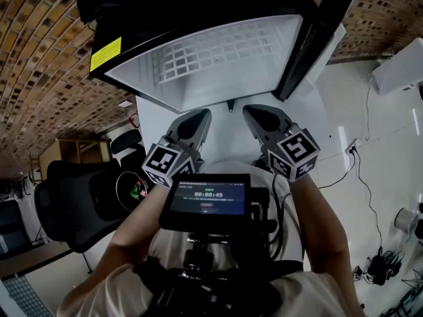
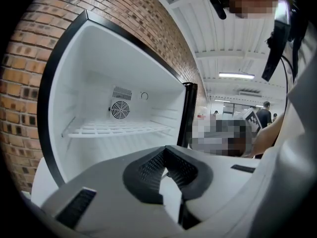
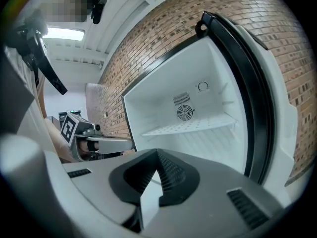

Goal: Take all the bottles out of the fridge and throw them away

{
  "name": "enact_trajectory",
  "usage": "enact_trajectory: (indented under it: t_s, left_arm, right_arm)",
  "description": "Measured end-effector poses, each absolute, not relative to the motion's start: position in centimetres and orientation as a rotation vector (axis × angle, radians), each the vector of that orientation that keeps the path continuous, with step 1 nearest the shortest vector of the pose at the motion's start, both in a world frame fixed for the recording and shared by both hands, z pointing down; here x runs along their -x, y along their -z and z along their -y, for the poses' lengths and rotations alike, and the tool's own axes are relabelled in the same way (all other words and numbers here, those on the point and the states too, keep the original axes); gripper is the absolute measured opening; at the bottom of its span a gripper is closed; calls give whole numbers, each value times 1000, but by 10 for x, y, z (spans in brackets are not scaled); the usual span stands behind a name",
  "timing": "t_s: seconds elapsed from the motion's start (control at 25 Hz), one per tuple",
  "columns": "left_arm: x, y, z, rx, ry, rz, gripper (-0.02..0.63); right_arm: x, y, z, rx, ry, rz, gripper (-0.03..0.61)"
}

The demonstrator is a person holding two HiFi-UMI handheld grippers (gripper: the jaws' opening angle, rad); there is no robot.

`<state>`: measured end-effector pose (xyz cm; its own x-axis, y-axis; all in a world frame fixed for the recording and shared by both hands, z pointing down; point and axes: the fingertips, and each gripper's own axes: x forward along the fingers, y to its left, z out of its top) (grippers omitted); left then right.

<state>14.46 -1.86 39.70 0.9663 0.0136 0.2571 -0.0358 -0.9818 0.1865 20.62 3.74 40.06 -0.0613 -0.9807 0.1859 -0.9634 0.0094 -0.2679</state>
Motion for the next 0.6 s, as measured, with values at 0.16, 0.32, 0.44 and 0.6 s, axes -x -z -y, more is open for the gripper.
enact_trajectory:
  t_s: [0.16, 0.32, 0.44, 0.6]
  left_arm:
    - [-148, -395, 18, -2915, -393, 40, 2]
    - [-148, -395, 21, -2918, -389, 60, 2]
    - [-146, -396, 22, -2916, -393, 75, 2]
    - [-143, -396, 25, -2916, -398, 92, 2]
  right_arm:
    - [-203, -395, -34, 2100, 418, -2259, 0]
    - [-204, -393, -31, 2085, 417, -2268, 0]
    - [-204, -392, -29, 2074, 415, -2271, 0]
    - [-202, -392, -27, 2054, 423, -2286, 0]
